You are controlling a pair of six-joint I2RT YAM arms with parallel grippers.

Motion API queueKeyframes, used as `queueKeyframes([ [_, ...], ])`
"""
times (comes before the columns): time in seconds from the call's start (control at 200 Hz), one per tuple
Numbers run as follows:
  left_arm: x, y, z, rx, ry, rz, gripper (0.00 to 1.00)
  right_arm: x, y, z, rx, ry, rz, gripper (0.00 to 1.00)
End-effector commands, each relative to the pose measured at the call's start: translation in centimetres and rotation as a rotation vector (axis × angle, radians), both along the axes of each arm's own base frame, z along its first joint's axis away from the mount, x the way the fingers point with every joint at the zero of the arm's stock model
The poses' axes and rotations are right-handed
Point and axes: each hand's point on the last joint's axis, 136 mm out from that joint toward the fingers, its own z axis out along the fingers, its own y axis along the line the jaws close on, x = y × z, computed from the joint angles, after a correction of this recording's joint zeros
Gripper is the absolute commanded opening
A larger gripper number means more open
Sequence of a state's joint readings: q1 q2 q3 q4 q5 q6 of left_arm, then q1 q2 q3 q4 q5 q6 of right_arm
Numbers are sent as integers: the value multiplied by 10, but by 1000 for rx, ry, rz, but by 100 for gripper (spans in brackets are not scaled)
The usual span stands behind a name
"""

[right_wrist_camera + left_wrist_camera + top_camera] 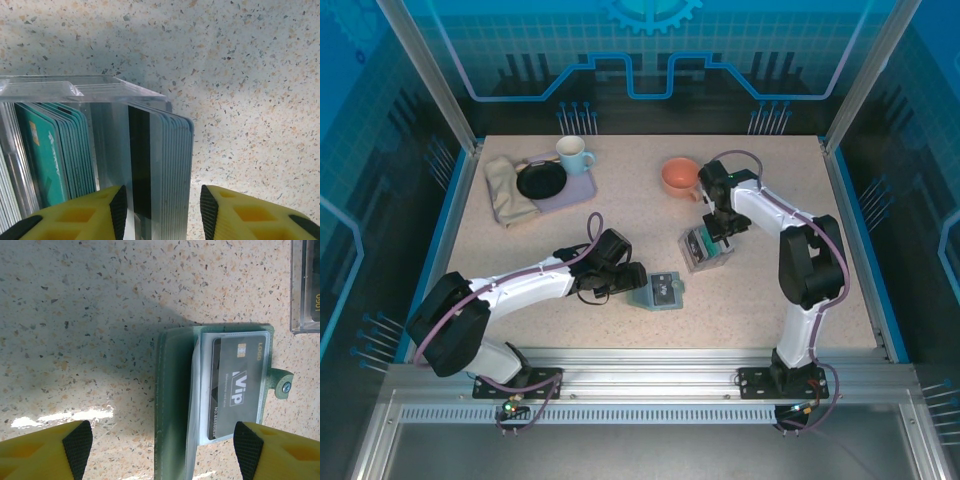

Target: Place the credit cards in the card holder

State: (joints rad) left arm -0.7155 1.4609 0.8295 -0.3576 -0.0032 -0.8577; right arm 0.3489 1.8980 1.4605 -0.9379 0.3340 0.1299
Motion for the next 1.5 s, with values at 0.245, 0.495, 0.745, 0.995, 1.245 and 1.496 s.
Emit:
queueKeyframes([
  [0.245, 2, -3, 5, -24, -3, -3, 78, -1, -9, 14, -52, -48, -3, 44],
  [0.495, 2, -3, 5, -23, -3, -3, 78, -3, -13, 15, -68, -48, -8, 44],
  [0.745, 1, -2, 5, -24, -3, -1, 78, -4, -12, 18, -62, -53, -5, 40],
  [0.995, 2, -2, 5, -25, -3, 0, 78, -4, -14, 21, -69, -63, -6, 39],
  [1.245, 1, -2, 4, -23, 0, 2, 78, -4, -14, 19, -67, -56, -4, 31],
  [1.496, 1, -1, 4, -20, -1, 2, 78, -3, -14, 22, -72, -66, -8, 27],
])
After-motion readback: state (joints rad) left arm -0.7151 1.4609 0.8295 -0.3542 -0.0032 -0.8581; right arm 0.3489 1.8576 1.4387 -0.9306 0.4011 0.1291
